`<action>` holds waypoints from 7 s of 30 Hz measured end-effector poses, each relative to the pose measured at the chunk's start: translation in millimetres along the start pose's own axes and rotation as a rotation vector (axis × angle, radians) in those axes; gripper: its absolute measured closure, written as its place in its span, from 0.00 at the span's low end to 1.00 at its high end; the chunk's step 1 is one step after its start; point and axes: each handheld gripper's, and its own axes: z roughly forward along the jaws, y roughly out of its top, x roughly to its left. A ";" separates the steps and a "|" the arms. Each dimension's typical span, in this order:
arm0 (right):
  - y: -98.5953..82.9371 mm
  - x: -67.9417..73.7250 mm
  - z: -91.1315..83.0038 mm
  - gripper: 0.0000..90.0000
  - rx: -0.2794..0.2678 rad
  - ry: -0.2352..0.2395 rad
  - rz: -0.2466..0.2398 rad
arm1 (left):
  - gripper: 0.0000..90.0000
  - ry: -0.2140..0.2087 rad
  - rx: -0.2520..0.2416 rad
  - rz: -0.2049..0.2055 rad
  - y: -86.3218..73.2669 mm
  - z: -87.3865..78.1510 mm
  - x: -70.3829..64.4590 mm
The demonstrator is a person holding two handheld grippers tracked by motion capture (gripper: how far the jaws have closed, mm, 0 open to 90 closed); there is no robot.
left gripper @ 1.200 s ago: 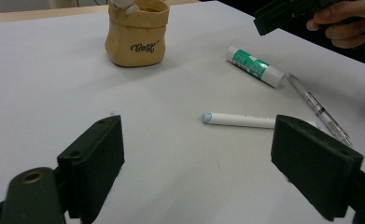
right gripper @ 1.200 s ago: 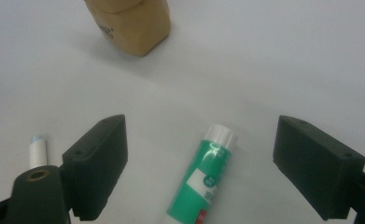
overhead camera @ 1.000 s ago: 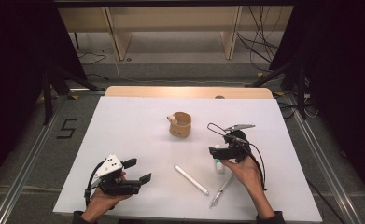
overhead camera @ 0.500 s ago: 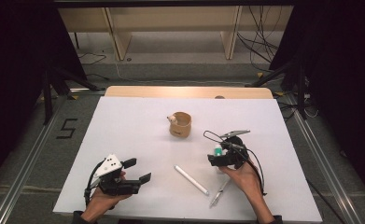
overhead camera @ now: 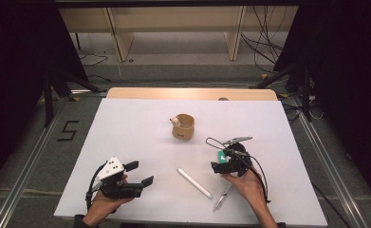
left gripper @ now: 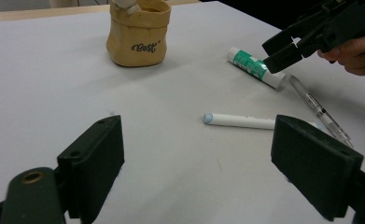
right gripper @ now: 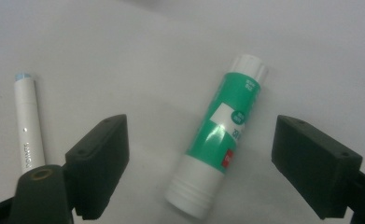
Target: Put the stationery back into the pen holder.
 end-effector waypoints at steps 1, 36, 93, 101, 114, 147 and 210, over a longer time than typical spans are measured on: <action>-0.7 0.1 0.5 0.23 -0.004 -0.002 0.002 | 0.18 0.000 0.000 0.001 0.1 0.0 -0.1; -14.2 12.0 20.4 0.52 0.008 -0.096 -0.026 | 0.18 -0.010 0.001 0.019 -0.5 0.0 -1.9; -12.6 12.4 -8.1 0.73 -0.250 0.019 -0.017 | 0.18 -0.008 0.005 0.019 -0.4 0.0 -1.6; -11.6 20.9 -12.0 0.73 -0.285 0.058 -0.040 | 0.18 -0.008 0.007 0.020 -0.4 0.3 -1.6; -9.5 38.4 -16.9 0.73 -0.293 0.111 -0.117 | 0.18 -0.010 0.009 0.015 -0.4 1.3 -1.2; -22.3 97.4 -20.8 0.73 -0.256 0.075 -0.639 | 0.18 -0.045 0.079 0.081 13.6 5.6 -3.2; -65.3 145.6 -15.7 0.73 -0.366 -0.100 -1.407 | 0.34 -0.376 0.734 0.473 61.1 77.5 -49.2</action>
